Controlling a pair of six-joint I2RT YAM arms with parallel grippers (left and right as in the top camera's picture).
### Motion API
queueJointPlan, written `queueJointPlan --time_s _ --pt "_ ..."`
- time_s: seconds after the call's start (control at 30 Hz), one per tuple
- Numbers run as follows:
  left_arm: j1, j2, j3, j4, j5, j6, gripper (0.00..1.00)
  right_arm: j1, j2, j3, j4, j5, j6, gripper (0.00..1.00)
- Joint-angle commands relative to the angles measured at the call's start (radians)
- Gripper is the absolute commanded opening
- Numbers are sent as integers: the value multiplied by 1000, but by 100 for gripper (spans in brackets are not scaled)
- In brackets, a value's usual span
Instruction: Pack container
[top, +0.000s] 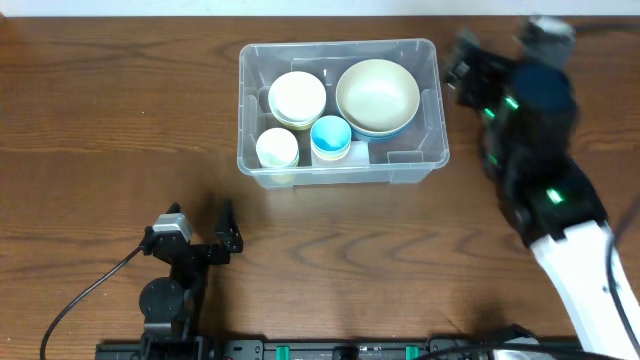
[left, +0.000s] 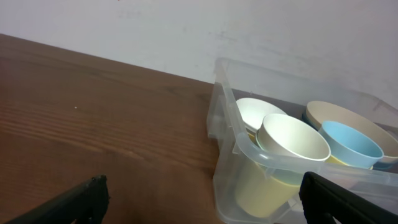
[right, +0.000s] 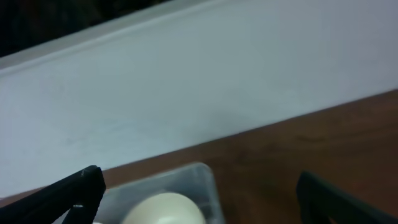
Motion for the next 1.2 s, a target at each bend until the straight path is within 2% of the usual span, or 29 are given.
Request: queueJointPlan --time_s 0.0,0.13,0.37,0.53,0.77,1.03,1.17 --pt "-2 -6 -22 -25 11 1 98 -86 -152 -138 8 -106 -29 99" --pt "-2 -6 -22 -25 11 1 98 -148 -333 -330 71 -121 -92 99" --pt "-2 -6 -22 -25 11 1 98 -177 -608 -621 126 -114 -64 99" --pt "-2 -6 -22 -25 11 1 98 -178 -720 -753 192 -114 -56 99" --pt "-2 -6 -22 -25 11 1 98 -178 -869 -958 362 -233 -222 99" --pt "-2 -6 -22 -25 11 1 98 -178 -1028 -1093 370 -245 -227 99" --pt "-2 -6 -22 -25 11 1 98 -178 -1072 -1106 362 -294 -300 99"
